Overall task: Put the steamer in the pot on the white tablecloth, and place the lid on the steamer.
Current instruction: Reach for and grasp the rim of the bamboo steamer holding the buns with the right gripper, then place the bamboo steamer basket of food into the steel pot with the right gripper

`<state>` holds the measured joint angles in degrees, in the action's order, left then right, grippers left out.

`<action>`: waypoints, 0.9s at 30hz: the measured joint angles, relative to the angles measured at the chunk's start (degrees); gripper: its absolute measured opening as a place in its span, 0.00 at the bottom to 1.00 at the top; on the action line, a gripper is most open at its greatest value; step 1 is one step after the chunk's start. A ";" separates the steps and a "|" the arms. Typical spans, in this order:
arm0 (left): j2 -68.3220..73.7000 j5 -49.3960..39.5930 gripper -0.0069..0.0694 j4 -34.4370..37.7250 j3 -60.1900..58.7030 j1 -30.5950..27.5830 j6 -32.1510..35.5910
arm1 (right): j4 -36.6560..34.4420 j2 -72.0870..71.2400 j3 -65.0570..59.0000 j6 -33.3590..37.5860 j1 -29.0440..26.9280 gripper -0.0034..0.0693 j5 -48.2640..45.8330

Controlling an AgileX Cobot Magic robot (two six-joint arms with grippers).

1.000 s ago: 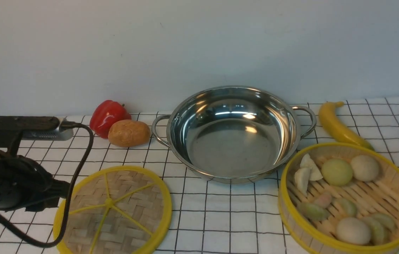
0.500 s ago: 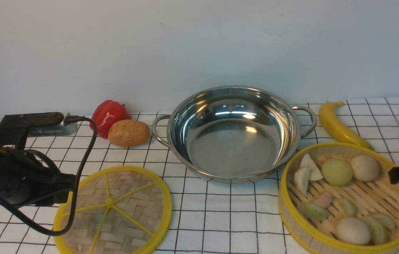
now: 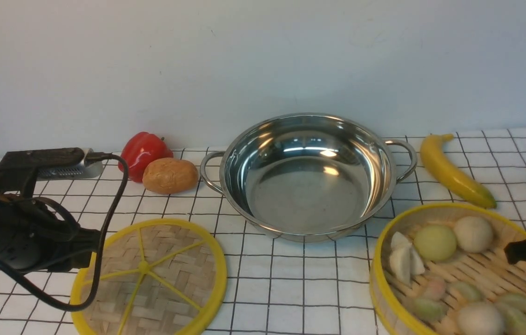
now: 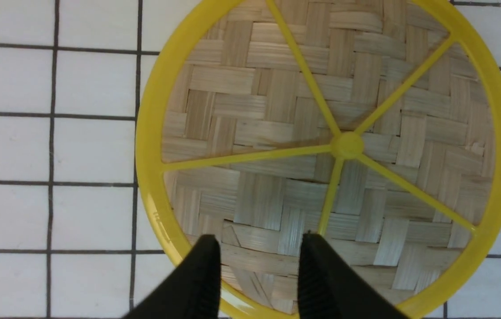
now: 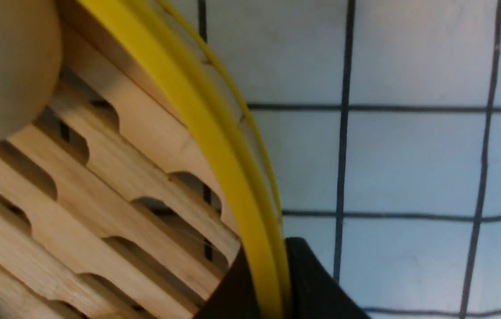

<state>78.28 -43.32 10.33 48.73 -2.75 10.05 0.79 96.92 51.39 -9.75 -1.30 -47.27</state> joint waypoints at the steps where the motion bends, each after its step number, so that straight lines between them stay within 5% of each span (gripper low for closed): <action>1: 0.00 0.05 0.41 0.00 0.00 0.00 0.00 | 0.01 -0.45 0.00 0.00 0.00 0.12 -0.85; 16: 0.00 0.05 0.41 0.00 0.00 0.00 0.12 | -5.66 -13.64 3.94 4.35 0.93 0.12 -16.47; 27: 0.00 0.05 0.41 0.00 0.00 0.00 0.23 | -4.77 7.77 40.70 -1.34 18.15 0.12 -22.53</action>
<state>78.28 -43.28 10.33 48.73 -2.75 10.28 -3.98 104.69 92.09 -11.09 16.85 -69.80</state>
